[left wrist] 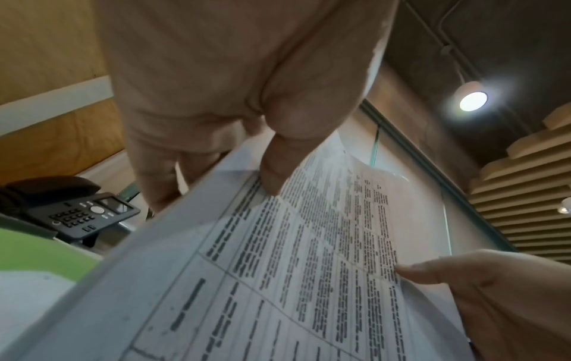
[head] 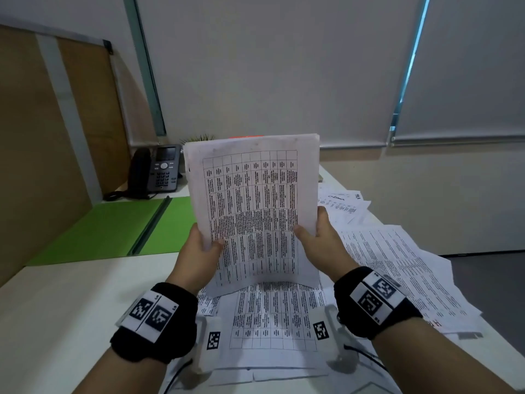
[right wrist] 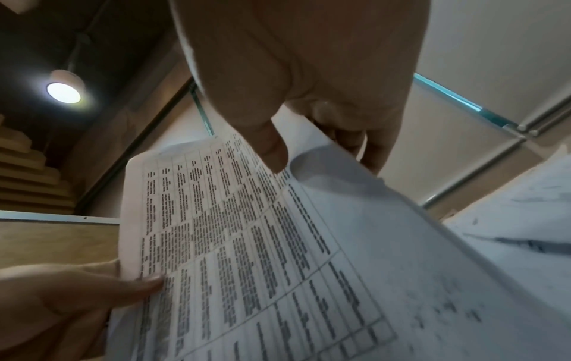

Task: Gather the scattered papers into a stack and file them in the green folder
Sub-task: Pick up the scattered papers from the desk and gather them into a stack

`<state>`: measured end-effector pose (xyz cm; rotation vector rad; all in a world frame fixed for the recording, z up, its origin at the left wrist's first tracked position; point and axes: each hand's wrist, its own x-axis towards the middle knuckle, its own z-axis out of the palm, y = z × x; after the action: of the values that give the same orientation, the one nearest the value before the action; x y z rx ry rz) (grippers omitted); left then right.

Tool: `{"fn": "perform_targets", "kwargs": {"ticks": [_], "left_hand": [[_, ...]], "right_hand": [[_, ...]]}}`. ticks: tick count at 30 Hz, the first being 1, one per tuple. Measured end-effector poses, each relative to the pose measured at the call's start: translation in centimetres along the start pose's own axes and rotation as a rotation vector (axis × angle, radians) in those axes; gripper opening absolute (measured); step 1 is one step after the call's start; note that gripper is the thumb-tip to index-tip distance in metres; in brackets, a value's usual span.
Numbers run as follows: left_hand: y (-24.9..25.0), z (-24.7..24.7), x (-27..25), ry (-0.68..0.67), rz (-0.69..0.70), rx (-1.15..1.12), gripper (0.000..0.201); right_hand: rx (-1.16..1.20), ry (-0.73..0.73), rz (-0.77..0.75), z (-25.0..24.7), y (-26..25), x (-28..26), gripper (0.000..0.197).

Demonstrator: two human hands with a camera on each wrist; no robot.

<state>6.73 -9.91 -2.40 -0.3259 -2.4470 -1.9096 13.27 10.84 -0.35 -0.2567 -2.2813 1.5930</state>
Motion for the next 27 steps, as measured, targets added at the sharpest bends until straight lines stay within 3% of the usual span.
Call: {"fn": "perform_targets", "kwargs": {"ticks": [4,10,18,23,27], "left_hand": [[0.3,-0.5,0.1,0.005,0.044,0.068,0.042],[0.1,-2.3,0.5,0.137,0.095,0.021,0.04],[-0.8,-3.8,1.5,0.172,0.088,-0.01,0.044],[-1.2,-3.8,1.4,0.174,0.087,-0.033,0.041],[-1.4,-3.9,1.4,0.186,0.08,-0.04,0.04]], "right_hand": [[-0.144,-0.059,0.101,-1.4,-0.2,0.9,0.049],[-0.721,-0.239,0.38,-3.1,2.4,2.3,0.079],[-0.901,-0.308,0.473,-0.9,2.9,3.4,0.119],[-0.878,-0.34,0.519,0.7,2.5,3.8,0.118],[-0.866,-0.337,0.483,1.1,2.0,3.6,0.1]]}}
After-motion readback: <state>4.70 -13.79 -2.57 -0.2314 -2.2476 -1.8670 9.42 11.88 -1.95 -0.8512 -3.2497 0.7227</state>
